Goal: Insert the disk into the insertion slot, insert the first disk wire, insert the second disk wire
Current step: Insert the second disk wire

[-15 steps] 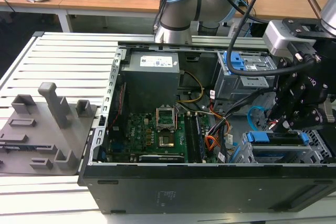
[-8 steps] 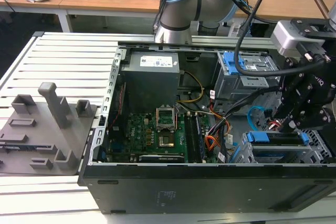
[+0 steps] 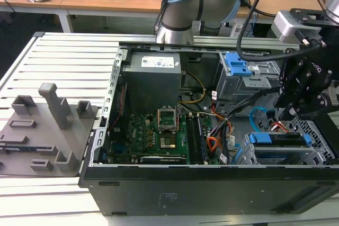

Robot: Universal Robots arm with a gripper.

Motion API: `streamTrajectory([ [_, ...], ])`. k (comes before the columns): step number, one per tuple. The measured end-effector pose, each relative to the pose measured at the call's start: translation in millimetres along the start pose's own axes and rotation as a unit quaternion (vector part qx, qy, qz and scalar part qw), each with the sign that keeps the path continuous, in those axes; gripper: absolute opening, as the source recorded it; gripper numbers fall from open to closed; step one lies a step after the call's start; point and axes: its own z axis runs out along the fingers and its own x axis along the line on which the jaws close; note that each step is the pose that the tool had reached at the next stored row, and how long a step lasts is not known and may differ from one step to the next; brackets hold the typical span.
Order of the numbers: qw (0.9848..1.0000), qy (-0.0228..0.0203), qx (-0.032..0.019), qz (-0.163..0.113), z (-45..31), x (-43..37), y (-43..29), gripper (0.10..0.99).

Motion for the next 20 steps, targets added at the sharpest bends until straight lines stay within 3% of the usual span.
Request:
streamTrajectory([
  [7, 1.0, 0.0, 0.0, 0.0, 0.2, -0.5, 2.4, 0.361],
  [15, 1.0, 0.0008, 0.0008, -0.001, 1.3, 1.2, 26.5, 0.361],
  [20, 0.999, 0.0042, 0.0007, -0.045, 5.0, 1.2, 27.2, 0.361],
])
